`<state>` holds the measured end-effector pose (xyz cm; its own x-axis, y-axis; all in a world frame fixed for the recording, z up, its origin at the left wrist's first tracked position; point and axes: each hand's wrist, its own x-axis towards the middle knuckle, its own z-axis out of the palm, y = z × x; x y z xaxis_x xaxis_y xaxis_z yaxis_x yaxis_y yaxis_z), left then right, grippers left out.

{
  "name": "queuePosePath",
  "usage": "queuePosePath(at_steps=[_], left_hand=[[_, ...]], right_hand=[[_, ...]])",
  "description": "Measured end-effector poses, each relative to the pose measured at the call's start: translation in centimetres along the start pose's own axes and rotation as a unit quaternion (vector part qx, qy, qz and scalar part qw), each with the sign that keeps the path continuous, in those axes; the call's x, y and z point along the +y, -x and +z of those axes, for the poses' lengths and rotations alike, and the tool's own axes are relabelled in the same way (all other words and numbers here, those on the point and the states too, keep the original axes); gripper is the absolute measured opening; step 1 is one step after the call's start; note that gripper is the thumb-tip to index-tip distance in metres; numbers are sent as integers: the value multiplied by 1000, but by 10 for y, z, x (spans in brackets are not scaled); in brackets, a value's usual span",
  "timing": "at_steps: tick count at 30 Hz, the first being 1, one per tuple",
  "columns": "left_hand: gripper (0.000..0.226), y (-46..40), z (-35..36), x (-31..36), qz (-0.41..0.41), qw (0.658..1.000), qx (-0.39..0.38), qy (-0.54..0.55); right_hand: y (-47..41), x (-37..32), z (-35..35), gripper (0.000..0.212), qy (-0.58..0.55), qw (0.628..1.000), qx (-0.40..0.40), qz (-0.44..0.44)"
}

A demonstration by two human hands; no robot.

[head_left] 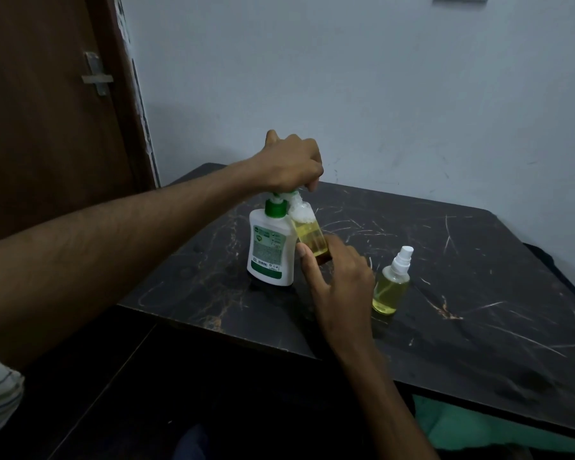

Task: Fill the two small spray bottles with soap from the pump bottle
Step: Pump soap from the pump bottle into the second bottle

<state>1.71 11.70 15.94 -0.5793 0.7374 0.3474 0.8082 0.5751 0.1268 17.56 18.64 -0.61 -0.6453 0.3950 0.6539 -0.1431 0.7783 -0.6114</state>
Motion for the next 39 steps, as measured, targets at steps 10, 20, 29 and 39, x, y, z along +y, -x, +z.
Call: queuePosePath(at_steps=[10, 20, 29, 39], left_hand=[[19, -1, 3, -1, 4, 1000, -2, -4], [22, -2, 3, -2, -4, 1000, -7, 10], [21, -3, 1, 0, -2, 1000, -8, 1], [21, -2, 0, -1, 5, 1000, -8, -4]], right_hand=[[0, 0, 0, 46, 5, 1000, 6, -7], [0, 1, 1, 49, 6, 1000, 1, -6], [0, 1, 0, 47, 6, 1000, -1, -2], [0, 2, 1, 48, 11, 1000, 0, -6]])
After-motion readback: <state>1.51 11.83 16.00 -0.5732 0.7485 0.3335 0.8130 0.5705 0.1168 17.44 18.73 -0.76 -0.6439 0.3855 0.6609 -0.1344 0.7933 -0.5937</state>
